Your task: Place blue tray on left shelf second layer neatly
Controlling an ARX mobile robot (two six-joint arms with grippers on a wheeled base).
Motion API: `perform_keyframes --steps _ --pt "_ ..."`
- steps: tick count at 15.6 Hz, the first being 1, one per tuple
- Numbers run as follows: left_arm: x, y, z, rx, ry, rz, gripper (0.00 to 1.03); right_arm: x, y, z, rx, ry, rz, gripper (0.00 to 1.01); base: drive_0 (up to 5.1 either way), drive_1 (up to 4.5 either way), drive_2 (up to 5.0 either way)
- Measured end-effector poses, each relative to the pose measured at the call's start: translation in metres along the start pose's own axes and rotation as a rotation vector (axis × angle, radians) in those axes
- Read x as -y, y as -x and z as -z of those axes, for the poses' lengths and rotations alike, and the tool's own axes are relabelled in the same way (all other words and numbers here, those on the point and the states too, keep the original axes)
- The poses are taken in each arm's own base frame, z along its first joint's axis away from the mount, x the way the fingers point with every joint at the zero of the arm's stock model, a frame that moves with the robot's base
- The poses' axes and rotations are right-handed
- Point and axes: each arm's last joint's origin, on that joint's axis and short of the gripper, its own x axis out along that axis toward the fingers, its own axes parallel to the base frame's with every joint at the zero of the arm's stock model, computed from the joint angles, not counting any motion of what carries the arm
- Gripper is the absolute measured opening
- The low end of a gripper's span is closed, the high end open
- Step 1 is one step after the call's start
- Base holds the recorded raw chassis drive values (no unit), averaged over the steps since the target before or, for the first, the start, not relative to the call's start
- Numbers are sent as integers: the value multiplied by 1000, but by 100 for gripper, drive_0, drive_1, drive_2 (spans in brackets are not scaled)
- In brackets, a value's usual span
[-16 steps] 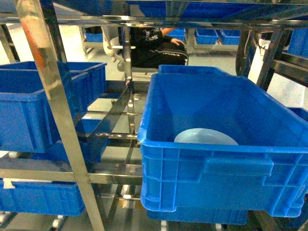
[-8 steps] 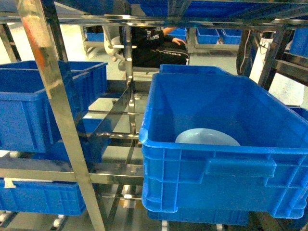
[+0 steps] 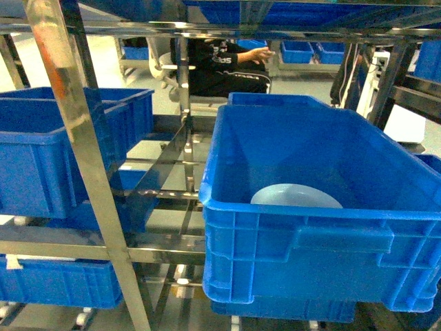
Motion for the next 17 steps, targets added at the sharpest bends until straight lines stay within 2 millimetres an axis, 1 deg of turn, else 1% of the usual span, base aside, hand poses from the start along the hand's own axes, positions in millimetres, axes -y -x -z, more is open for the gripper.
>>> perform_keyframes --steps 4,10,15,16,17 --pt "0 0 0 0 0 0 98 0 11 11 11 0 0 2 0 0 0" --pt "0 0 0 0 0 0 98 0 24 9 17 0 1 2 0 0 0" --pt "0 0 0 0 0 0 98 0 31 10 15 0 1 2 0 0 0" --pt "0 0 0 0 0 1 98 0 34 14 -18 0 1 2 0 0 0" --pt "0 0 0 0 0 -1 98 0 41 14 -11 0 2 2 0 0 0"
